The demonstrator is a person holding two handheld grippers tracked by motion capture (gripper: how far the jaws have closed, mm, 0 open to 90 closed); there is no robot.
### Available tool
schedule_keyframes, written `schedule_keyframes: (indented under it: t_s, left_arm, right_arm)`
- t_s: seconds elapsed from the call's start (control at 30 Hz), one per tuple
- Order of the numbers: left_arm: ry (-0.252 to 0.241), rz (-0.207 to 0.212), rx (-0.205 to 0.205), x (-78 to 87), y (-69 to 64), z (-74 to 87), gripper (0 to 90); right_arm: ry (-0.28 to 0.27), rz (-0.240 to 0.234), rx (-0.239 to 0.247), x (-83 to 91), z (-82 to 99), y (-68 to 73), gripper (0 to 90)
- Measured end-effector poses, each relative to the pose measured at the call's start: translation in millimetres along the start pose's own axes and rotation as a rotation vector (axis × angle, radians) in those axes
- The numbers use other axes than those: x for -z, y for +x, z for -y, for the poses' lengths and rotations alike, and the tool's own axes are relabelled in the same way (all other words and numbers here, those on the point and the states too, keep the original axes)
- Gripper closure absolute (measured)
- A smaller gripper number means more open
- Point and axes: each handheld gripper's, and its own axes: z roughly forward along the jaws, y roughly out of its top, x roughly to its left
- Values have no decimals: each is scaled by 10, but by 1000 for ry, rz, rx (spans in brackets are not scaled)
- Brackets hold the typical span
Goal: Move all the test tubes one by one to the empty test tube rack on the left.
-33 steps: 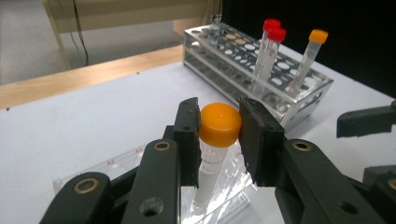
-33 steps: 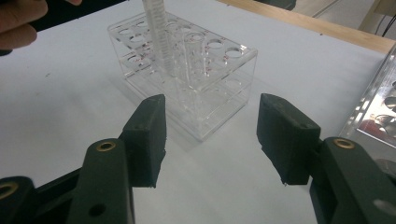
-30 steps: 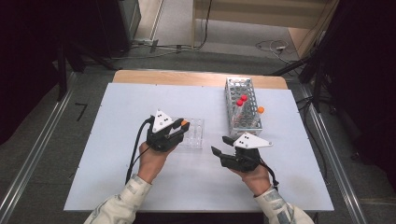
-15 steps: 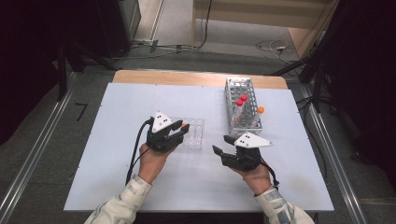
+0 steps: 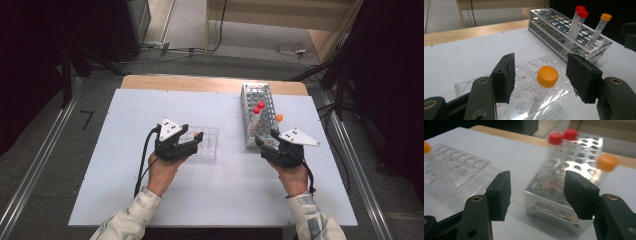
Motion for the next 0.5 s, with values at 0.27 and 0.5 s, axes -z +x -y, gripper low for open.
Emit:
schedule_keyframes:
  t_s: [0.27, 0.5]
  left_arm:
    - [-4, 2, 1, 6, -9, -10, 409]
    - [-5, 8, -3, 10, -28, -11, 410]
  right_arm:
    - [12, 142, -21, -46, -26, -322, 378]
    - [28, 173, -63, -246, -1, -436, 412]
